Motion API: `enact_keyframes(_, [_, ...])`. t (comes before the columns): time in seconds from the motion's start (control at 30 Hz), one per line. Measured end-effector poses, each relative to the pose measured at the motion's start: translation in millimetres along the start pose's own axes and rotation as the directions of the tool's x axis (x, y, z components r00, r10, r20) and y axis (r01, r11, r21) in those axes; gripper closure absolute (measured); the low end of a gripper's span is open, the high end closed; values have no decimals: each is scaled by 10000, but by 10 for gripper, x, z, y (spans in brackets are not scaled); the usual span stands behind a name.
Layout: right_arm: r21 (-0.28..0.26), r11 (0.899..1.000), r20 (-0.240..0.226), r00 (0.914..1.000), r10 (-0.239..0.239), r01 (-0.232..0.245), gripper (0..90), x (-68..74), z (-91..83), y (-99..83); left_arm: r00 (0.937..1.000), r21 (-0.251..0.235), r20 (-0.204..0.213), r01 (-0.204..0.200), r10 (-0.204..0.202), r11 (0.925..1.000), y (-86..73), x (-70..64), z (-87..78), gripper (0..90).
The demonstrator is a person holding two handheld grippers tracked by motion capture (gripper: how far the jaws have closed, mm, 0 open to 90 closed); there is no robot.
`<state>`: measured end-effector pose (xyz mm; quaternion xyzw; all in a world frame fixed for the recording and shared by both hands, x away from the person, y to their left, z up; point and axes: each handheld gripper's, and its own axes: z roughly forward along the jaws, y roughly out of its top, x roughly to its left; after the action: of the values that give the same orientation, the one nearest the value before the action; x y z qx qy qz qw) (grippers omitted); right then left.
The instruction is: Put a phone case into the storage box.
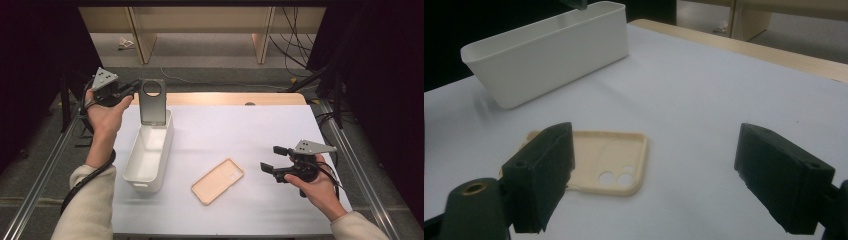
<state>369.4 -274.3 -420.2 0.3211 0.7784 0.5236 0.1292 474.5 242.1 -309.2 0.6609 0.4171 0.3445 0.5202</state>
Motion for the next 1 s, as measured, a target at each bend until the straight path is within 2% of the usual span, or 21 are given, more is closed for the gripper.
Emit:
enact_keyframes(0.33, [5,10000,2,10000,29,-29,171,-3,2,-3,9999,69,-4,-115,115,9999,-19,33,64,841])
enact_keyframes(1.0, [26,10000,-7,10000,63,-63,171,-8,4,-7,10000,224,34,-29,28,9997,-78,89,188,840])
